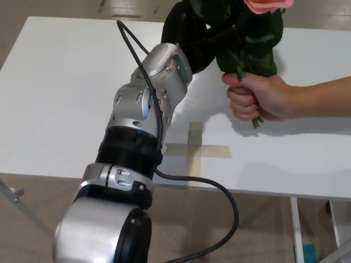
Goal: Use the left hand to pick up the rose and passes it to a human.
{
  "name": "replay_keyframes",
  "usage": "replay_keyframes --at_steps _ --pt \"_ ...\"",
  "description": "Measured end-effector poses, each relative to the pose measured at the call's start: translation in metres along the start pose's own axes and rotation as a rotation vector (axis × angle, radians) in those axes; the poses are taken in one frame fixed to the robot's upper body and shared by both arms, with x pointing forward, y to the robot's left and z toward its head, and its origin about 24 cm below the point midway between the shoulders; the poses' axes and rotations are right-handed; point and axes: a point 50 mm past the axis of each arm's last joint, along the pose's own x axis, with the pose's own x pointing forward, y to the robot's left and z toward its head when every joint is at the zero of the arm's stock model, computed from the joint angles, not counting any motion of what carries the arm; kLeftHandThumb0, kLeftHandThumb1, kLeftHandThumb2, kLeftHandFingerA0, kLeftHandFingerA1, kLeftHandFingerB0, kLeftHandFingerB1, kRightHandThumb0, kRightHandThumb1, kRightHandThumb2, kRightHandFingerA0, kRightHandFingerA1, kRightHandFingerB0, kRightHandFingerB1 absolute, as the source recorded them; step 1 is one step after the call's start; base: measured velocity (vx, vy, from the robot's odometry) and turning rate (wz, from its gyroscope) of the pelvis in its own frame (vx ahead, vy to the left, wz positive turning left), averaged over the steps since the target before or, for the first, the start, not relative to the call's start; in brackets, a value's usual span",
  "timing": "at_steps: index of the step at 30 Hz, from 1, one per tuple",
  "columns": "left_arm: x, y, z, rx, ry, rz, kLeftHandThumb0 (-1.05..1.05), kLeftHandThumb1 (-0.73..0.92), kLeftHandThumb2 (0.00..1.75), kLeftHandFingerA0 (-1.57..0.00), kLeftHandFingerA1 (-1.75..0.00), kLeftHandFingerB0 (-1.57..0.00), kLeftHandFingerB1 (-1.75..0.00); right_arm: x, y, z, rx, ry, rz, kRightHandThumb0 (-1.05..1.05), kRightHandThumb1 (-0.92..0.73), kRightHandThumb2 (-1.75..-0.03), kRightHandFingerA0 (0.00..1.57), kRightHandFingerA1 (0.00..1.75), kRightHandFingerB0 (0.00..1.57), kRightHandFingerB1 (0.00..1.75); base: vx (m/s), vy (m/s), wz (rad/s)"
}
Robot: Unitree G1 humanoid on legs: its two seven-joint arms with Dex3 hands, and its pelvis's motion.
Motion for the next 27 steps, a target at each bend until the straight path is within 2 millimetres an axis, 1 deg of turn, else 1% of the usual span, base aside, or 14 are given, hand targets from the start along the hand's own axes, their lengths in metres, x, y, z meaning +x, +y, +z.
replay_keyframes --at_steps 1,2,3,4,5,6,7,8,9,14,15,18,23,27 --pt "0.000 -0.001 0.000 0.002 -0.001 -0.004 -0.18 0.81 0.64 -0.87 -1.18 -0.82 -0.50 0.000 0.000 0.000 0.000 0.000 0.001 -0.36 -0.71 -0.61 0.60 0.42 0.46 0.37 0.00 0.000 0.00" --pt "0.000 -0.001 -0.001 0.004 -0.001 -0.008 -0.18 0.81 0.64 -0.87 -1.18 -0.82 -0.50 0.000 0.000 0.000 0.000 0.000 0.001 -0.36 -0.71 -0.61 0.60 0.42 0.46 0.37 0.00 0.000 0.00" --pt "0.000 -0.003 -0.001 0.012 0.001 -0.016 -0.25 0.76 0.63 -0.94 -0.94 -0.71 -0.44 0.000 0.001 0.000 0.000 0.001 0.002 -0.36 -0.71 -0.61 0.60 0.42 0.46 0.37 0.00 0.000 0.00" --pt "0.000 -0.004 -0.002 0.017 0.002 -0.021 -0.36 0.68 0.62 -0.86 -0.50 -0.37 -0.33 0.000 0.001 -0.001 0.000 0.002 0.002 -0.36 -0.71 -0.61 0.60 0.42 0.46 0.37 0.00 0.000 0.00" --pt "0.000 -0.006 -0.004 0.029 0.008 -0.031 -0.50 0.50 0.74 -0.45 -0.49 -0.05 -0.24 0.000 0.001 -0.001 0.000 0.003 0.003 -0.36 -0.71 -0.61 0.60 0.42 0.46 0.37 0.00 0.000 0.00" --pt "0.000 -0.009 -0.006 0.046 0.017 -0.046 -0.50 0.50 0.74 -0.45 -0.49 -0.05 -0.24 0.000 0.002 -0.003 -0.001 0.006 0.005 -0.36 -0.71 -0.61 0.60 0.42 0.46 0.37 0.00 0.000 0.00" --pt "0.000 -0.012 -0.009 0.066 0.028 -0.066 -0.58 0.41 0.72 -0.13 -0.37 0.00 -0.09 0.000 0.003 -0.004 -0.001 0.010 0.006 -0.36 -0.71 -0.61 0.60 0.42 0.46 0.37 0.00 0.000 0.00" --pt "0.000 -0.014 -0.011 0.079 0.037 -0.080 -0.58 0.41 0.72 -0.13 -0.37 0.00 -0.09 -0.001 0.003 -0.005 -0.001 0.012 0.008 -0.36 -0.71 -0.61 0.60 0.42 0.46 0.37 0.00 0.000 0.00" --pt "0.000 -0.020 -0.016 0.108 0.060 -0.116 -0.70 0.44 0.54 0.00 0.00 0.00 0.00 -0.001 0.004 -0.008 -0.001 0.019 0.010 -0.36 -0.71 -0.61 0.60 0.42 0.46 0.37 0.00 0.000 0.00" --pt "-0.002 -0.029 -0.028 0.197 0.127 -0.214 -0.76 0.44 0.55 0.00 0.00 0.00 -0.01 -0.002 0.007 -0.013 -0.004 0.031 0.017 -0.36 -0.71 -0.61 0.59 0.42 0.45 0.36 0.00 0.000 0.00" --pt "-0.003 -0.030 -0.030 0.221 0.143 -0.234 -0.80 0.45 0.56 0.00 0.00 0.00 0.00 -0.001 0.007 -0.013 -0.004 0.030 0.016 -0.36 -0.71 -0.61 0.59 0.42 0.45 0.36 0.00 0.000 0.00" --pt "-0.005 -0.027 -0.031 0.287 0.176 -0.271 -0.80 0.47 0.56 0.00 0.00 0.00 0.00 -0.001 0.006 -0.012 -0.004 0.028 0.016 -0.36 -0.71 -0.61 0.59 0.42 0.45 0.36 0.00 0.000 0.00" --pt "-0.009 -0.014 -0.026 0.415 0.221 -0.318 -0.81 0.48 0.56 0.00 0.00 0.00 0.00 -0.001 0.006 -0.012 -0.003 0.029 0.015 -0.36 -0.71 -0.61 0.59 0.42 0.45 0.36 0.00 0.000 0.00" --pt "-0.015 0.009 -0.017 0.516 0.270 -0.324 -0.80 0.48 0.56 0.00 0.00 0.00 0.00 -0.002 0.006 -0.013 -0.002 0.031 0.014 -0.36 -0.71 -0.61 0.59 0.42 0.45 0.36 0.00 0.000 0.00"
